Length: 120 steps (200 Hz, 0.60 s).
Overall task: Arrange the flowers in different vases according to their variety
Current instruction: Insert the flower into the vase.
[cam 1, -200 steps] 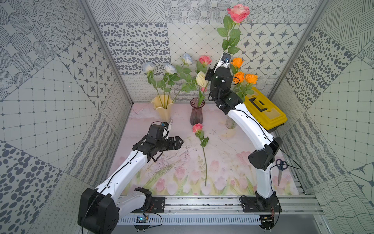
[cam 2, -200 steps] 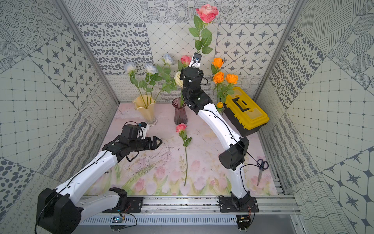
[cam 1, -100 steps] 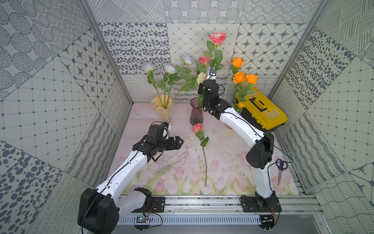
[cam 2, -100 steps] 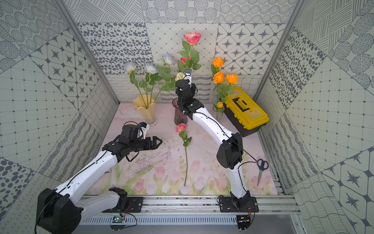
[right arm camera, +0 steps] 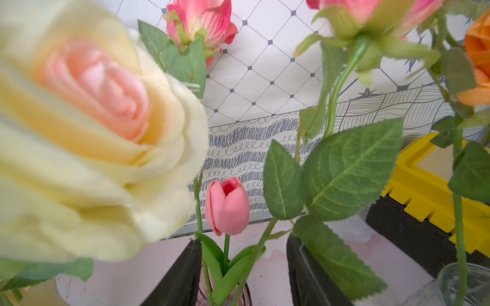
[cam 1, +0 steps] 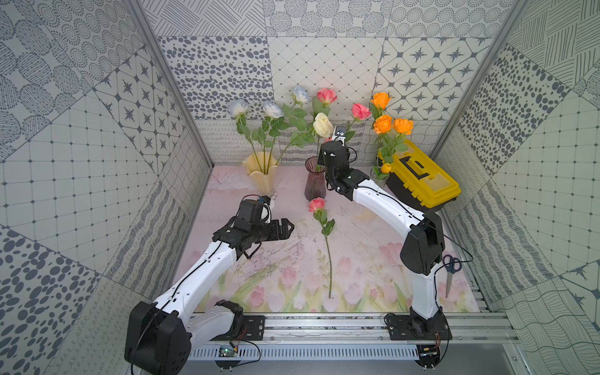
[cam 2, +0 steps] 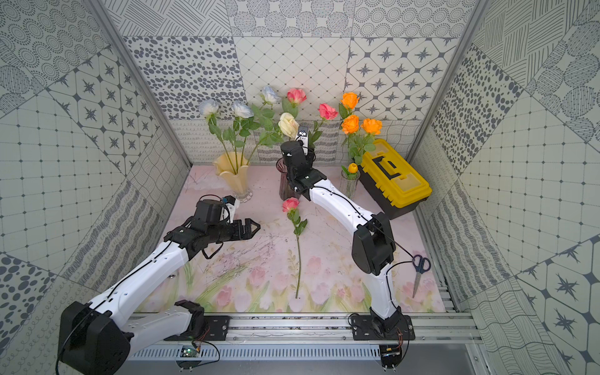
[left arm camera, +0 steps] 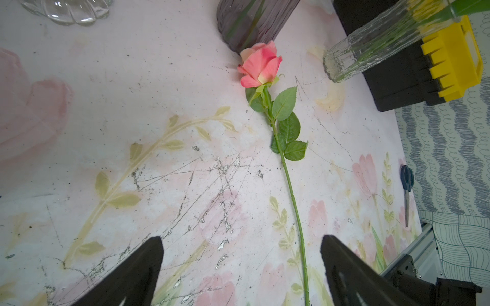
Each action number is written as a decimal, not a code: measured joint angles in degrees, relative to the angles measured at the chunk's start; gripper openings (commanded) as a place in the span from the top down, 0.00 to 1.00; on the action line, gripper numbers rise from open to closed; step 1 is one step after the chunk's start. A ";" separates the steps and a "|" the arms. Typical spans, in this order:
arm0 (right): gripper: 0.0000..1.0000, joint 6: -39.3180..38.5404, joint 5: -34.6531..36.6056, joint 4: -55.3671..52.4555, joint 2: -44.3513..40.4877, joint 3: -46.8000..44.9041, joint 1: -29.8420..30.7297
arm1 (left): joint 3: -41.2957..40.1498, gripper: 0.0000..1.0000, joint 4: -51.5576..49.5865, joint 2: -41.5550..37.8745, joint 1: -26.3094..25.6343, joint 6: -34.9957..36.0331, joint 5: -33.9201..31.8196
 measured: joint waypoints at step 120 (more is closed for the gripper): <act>0.44 8.81 -7.19 -6.82 -20.94 -21.22 4.00 | 0.00 0.02 0.00 0.04 0.02 0.00 0.00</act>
